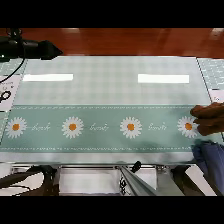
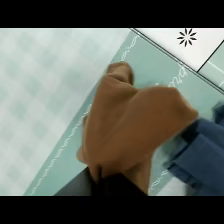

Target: Fold the shirts.

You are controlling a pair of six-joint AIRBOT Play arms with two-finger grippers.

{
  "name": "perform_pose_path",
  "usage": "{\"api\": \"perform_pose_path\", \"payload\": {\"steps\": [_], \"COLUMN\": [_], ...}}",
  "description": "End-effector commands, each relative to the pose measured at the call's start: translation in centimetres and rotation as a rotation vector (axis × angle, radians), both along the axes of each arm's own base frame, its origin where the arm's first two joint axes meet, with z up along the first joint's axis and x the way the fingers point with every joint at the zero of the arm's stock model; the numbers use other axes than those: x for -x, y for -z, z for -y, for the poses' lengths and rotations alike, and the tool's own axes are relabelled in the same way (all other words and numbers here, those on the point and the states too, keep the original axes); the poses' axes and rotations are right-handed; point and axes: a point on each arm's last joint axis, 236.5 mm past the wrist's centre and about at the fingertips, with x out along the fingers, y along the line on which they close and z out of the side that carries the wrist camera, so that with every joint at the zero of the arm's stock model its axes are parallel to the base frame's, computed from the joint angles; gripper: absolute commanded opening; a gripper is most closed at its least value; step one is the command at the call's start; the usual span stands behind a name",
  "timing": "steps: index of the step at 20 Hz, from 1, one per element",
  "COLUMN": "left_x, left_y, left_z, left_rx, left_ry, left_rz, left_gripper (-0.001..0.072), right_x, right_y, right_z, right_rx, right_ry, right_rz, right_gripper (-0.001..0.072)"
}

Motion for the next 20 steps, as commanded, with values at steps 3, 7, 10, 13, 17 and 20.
{"api": "perform_pose_path", "payload": {"steps": [3, 7, 10, 13, 17, 20], "left_x": [0.0, -0.3, -0.4, -0.4, -0.5, -0.7], "left_y": [0.0, -0.2, -0.2, -0.2, -0.2, -0.2], "left_z": [0.0, -0.1, -0.1, -0.3, -0.7, -1.4], "left_rx": [-0.002, -0.002, -0.012, -0.016, -0.031, -0.046], "left_ry": [0.003, -0.008, 0.001, 0.001, 0.008, 0.005], "left_rz": [0.003, 0.014, 0.026, 0.029, 0.043, 0.055], "left_gripper": [0.0018, 0.0018, 0.0018, 0.0018, 0.0018, 0.0018], "right_x": [6.3, 11.3, 14.6, 18.9, 24.5, 26.7], "right_y": [0.0, 2.1, 5.5, 7.9, 10.1, 11.6], "right_z": [3.8, 5.2, 5.0, 4.4, 2.8, 2.2], "right_rx": [0.185, 0.241, 0.183, 0.125, 0.041, -0.015], "right_ry": [0.152, 0.187, 0.238, 0.325, 0.369, 0.273], "right_rz": [-0.208, -0.429, -0.57, -0.696, -0.869, -0.967], "right_gripper": [0.003, 0.003, 0.003, 0.0031, 0.0031, 0.0031]}}
